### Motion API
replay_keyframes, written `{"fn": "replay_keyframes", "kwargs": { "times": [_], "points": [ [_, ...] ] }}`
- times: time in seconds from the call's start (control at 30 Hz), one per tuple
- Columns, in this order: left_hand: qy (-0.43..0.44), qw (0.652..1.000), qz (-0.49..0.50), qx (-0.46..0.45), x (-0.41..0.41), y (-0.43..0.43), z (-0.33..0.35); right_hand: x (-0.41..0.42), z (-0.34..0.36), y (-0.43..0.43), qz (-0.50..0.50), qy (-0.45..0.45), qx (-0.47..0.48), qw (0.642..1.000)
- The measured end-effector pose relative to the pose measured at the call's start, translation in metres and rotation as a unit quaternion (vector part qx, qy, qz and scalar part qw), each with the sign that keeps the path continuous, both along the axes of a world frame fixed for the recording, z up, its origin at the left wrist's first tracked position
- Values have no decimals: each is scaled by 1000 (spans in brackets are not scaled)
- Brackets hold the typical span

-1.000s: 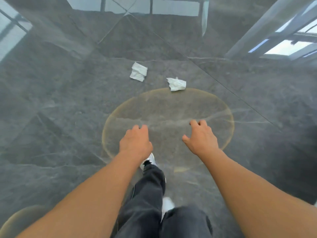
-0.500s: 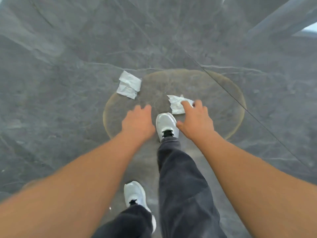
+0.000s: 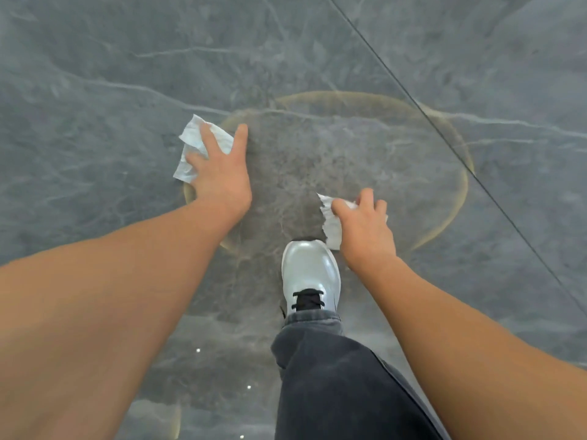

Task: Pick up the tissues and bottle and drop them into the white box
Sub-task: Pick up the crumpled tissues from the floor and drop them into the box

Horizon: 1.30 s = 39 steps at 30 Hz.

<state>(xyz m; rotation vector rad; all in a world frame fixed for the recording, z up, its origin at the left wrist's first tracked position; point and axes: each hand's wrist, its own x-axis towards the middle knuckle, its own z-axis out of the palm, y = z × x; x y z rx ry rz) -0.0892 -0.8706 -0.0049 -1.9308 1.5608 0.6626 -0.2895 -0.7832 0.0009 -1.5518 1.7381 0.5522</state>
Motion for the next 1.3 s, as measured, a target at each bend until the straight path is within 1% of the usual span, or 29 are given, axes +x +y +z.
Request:
{"fn": "replay_keyframes", "kwargs": {
  "times": [0.07, 0.1, 0.2, 0.3, 0.43, 0.6, 0.67, 0.73, 0.87, 1.03, 1.17, 1.23, 1.3],
  "points": [
    [-10, 998, -34, -50, 14, 1, -11, 0, -9, -3, 0, -12, -12, 1000],
    [-1, 997, -45, -61, 22, 1, -13, -1, -10, -7, 0, -20, -10, 1000],
    [62, 997, -29, -28, 47, 2, -9, -4, -2, -21, 19, -43, -16, 999],
    [69, 998, -8, 7, 57, 12, 22, 5, 32, -37, 49, -58, -45, 996],
    [105, 994, 40, 4, 54, 39, 103, 33, 114, -55, 88, -71, -76, 991],
    [149, 980, 128, -26, 79, 88, 243, 89, 242, -71, 188, -63, -114, 973],
    [168, 970, 173, -38, 98, 111, 298, 117, 291, -69, 205, -54, -109, 971],
    [179, 956, 228, -47, 122, 140, 340, 150, 333, -57, 203, -66, -91, 973],
    [187, 924, 321, -90, 177, 212, 385, 220, 384, -7, 232, -93, -87, 964],
    [180, 902, 383, -84, 263, 328, 406, 323, 394, 91, 309, -78, -59, 946],
    [154, 883, 429, -107, 335, 447, 417, 419, 397, 193, 386, -103, -51, 915],
    [138, 864, 469, -123, 373, 511, 424, 474, 402, 249, 424, -118, -39, 897],
    [113, 838, 515, -139, 409, 579, 432, 531, 410, 310, 475, -136, -23, 869]
  ]
}}
